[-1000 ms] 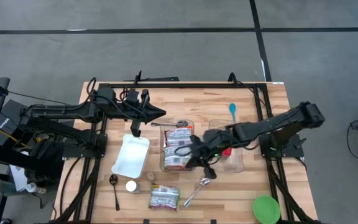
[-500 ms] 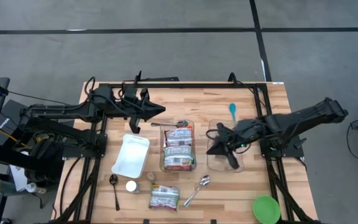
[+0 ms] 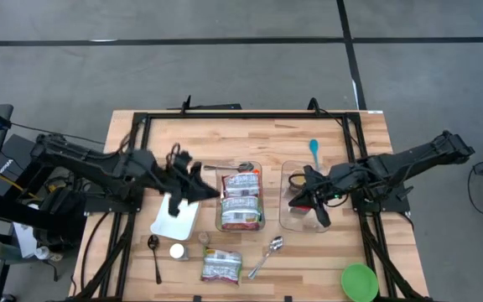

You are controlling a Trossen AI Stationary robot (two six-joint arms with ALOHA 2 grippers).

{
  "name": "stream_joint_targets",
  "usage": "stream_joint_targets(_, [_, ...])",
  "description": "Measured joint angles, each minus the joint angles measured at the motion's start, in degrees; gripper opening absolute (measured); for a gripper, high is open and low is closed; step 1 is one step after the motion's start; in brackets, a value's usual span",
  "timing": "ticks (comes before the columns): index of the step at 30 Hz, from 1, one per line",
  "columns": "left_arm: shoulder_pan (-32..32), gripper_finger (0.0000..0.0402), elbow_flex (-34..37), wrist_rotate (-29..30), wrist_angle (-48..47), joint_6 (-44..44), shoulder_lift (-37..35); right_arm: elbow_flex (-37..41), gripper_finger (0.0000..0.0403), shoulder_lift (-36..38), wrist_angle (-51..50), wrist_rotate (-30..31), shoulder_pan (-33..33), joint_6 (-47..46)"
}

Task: Pick & Place Food Item
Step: Put the green noodle pack into the left transparent bin

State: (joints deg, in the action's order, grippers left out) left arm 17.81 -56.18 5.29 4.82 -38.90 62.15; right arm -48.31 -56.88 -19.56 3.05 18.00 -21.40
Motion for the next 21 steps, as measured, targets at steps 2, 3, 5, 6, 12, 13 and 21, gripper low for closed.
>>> stream_joint_targets(2, [3.77, 0.0, 0.02, 2.84, -0.7, -0.97, 1.15, 0.39, 0.0, -0.07, 0.01, 0.02, 0.0, -0.71])
stream_joint_targets(3, [5.6, 0.0, 0.02, 4.25, -0.72, -1.22, 1.99, 0.5, 0.0, -0.11, 0.01, 0.0, 0.0, -0.95])
stream_joint_targets(5, [9.08, 0.0, 0.02, 6.33, -0.96, -1.29, 3.93, 0.59, 0.0, -0.11, -0.1, 0.0, 0.0, -1.13])
stream_joint_targets(6, [10.64, 0.0, 0.02, 7.23, -0.76, -1.46, 5.18, 0.59, 0.0, -0.11, -0.04, 0.0, 0.0, -1.13])
stream_joint_targets(12, [17.33, 0.0, 0.02, 10.93, 0.03, -4.96, 13.48, 0.59, 0.0, -0.04, 0.1, 0.0, 0.0, -1.13])
stream_joint_targets(13, [18.18, 0.0, 0.02, 11.01, 0.08, -6.2, 14.88, 0.59, 0.0, -0.04, 0.08, 0.0, 0.0, -1.13])
stream_joint_targets(21, [22.45, 0.0, 0.02, 11.23, 0.71, -21.32, 23.53, 0.59, 0.0, -0.13, 0.08, 0.0, 0.0, -1.13])
